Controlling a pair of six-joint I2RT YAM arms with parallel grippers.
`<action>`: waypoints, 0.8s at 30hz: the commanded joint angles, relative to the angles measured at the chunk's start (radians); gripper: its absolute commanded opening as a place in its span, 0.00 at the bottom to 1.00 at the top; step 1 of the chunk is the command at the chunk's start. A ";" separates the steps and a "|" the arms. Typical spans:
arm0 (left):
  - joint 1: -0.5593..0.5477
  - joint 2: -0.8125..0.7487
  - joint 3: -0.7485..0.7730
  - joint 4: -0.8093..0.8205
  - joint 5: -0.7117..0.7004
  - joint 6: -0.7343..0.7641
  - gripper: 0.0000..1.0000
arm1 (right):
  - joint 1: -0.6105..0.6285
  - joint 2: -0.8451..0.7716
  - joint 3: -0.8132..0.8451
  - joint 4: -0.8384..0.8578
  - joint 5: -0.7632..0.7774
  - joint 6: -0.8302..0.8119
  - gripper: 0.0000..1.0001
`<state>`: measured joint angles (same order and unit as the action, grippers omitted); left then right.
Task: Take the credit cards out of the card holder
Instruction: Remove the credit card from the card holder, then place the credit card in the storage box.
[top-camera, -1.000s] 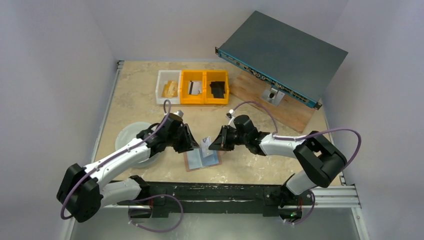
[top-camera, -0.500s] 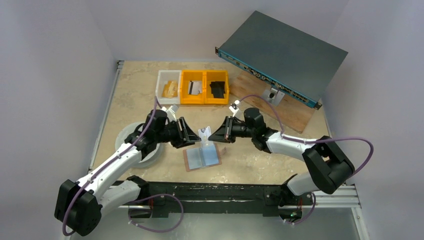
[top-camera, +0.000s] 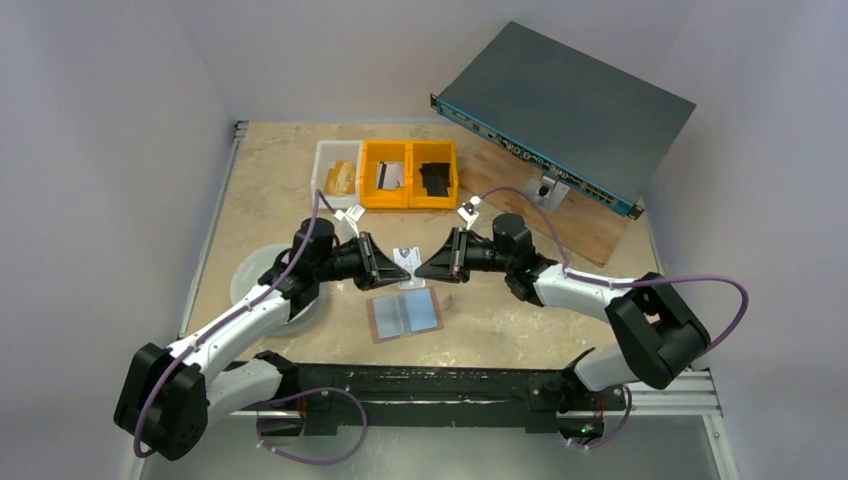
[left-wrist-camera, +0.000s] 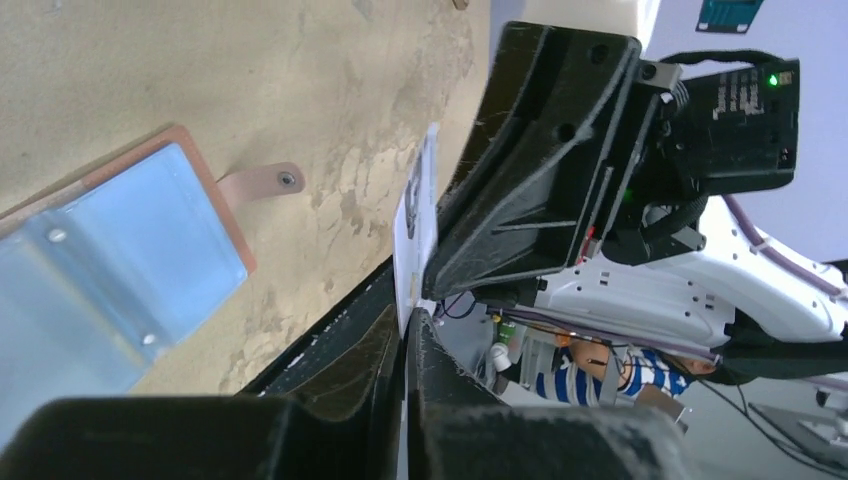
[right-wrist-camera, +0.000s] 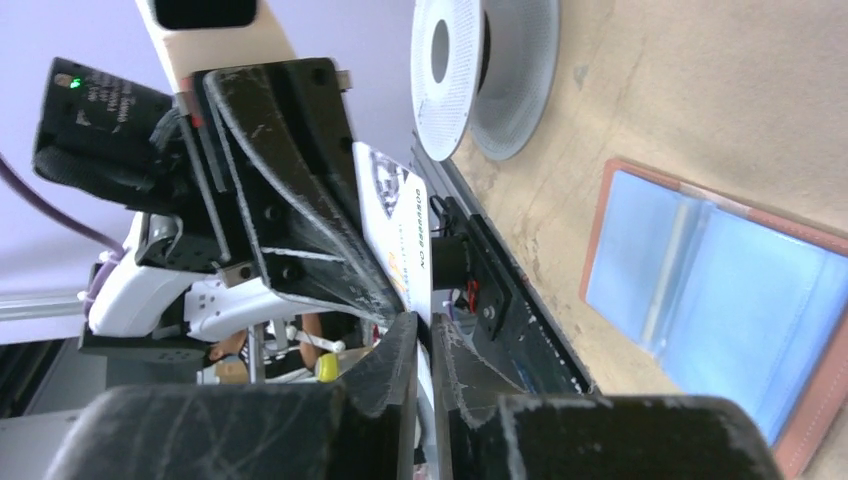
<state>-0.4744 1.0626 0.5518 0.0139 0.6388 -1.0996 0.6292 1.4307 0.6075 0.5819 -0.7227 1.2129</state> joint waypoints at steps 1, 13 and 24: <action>0.005 0.006 0.000 0.085 0.022 -0.023 0.00 | 0.004 -0.043 0.014 -0.044 0.008 -0.043 0.16; 0.035 0.076 0.306 -0.312 -0.320 0.185 0.00 | 0.003 -0.206 0.104 -0.435 0.208 -0.240 0.91; 0.161 0.521 0.795 -0.413 -0.421 0.397 0.00 | 0.004 -0.393 0.172 -0.733 0.340 -0.362 0.92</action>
<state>-0.3592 1.4651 1.2098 -0.3721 0.2394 -0.8127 0.6304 1.1122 0.7036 -0.0051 -0.4660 0.9352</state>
